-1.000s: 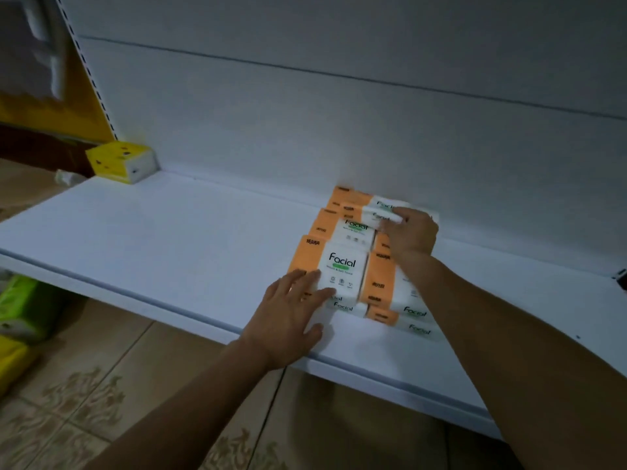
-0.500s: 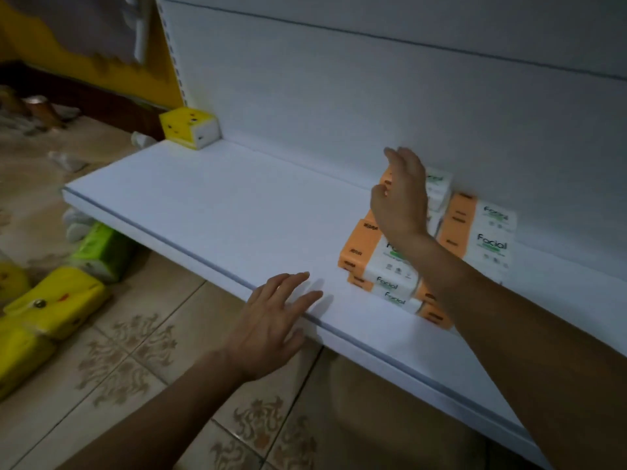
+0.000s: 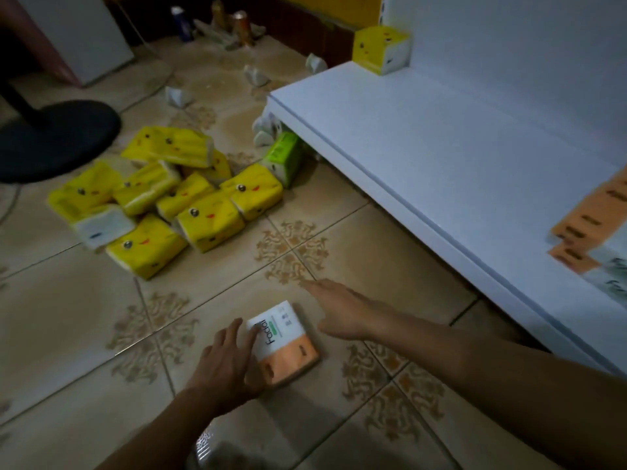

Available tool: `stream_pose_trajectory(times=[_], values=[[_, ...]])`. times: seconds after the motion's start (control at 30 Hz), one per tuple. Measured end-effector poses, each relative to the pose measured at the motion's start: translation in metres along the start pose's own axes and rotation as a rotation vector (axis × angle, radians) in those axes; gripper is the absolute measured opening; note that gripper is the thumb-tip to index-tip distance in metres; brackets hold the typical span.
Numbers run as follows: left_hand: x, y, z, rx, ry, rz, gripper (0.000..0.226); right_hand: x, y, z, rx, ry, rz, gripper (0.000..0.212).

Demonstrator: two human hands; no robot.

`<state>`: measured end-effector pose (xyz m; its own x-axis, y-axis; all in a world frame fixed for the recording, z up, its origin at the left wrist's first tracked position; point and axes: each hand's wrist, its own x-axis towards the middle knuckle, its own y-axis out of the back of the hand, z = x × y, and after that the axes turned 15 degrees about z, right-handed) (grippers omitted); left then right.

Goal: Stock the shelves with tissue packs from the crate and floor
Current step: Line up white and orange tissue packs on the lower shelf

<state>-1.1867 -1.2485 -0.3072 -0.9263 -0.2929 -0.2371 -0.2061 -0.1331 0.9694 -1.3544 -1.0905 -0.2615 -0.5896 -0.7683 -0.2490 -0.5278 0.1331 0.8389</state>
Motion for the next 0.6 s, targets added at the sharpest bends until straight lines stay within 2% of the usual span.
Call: stream_pose_trajectory(times=[0.13, 0.2, 0.23, 0.3, 0.37, 0.43, 0.53, 0.6], values=[[-0.008, -0.001, 0.017, 0.038, 0.337, 0.119, 0.06, 0.019, -0.021, 0.002, -0.024, 0.045, -0.058, 0.072], [-0.01, -0.002, 0.018, -0.005, 0.331, 0.077, 0.03, 0.032, -0.025, 0.002, -0.077, 0.111, -0.041, 0.073], [-0.012, -0.005, 0.02, -0.036, 0.252, 0.061, 0.024, 0.037, -0.027, 0.001, -0.102, 0.154, -0.048, 0.074], [-0.017, -0.009, 0.028, -0.119, -0.007, -0.042, 0.029, 0.043, -0.033, -0.003, -0.092, 0.193, -0.115, 0.078], [-0.019, -0.013, 0.039, -0.116, -0.176, -0.088, 0.036, 0.043, -0.037, -0.005, -0.074, 0.182, -0.215, 0.081], [-0.014, -0.014, 0.041, -0.074, -0.252, -0.015, 0.035, 0.037, -0.038, -0.001, -0.106, 0.164, -0.233, 0.081], [-0.007, -0.016, 0.034, -0.156, -0.384, 0.188, 0.04, 0.028, -0.027, 0.011, -0.001, 0.016, -0.09, 0.076], [-0.006, -0.011, 0.032, -0.299, -0.255, 0.214, 0.044, 0.02, -0.008, 0.017, 0.198, -0.133, 0.012, 0.065]])
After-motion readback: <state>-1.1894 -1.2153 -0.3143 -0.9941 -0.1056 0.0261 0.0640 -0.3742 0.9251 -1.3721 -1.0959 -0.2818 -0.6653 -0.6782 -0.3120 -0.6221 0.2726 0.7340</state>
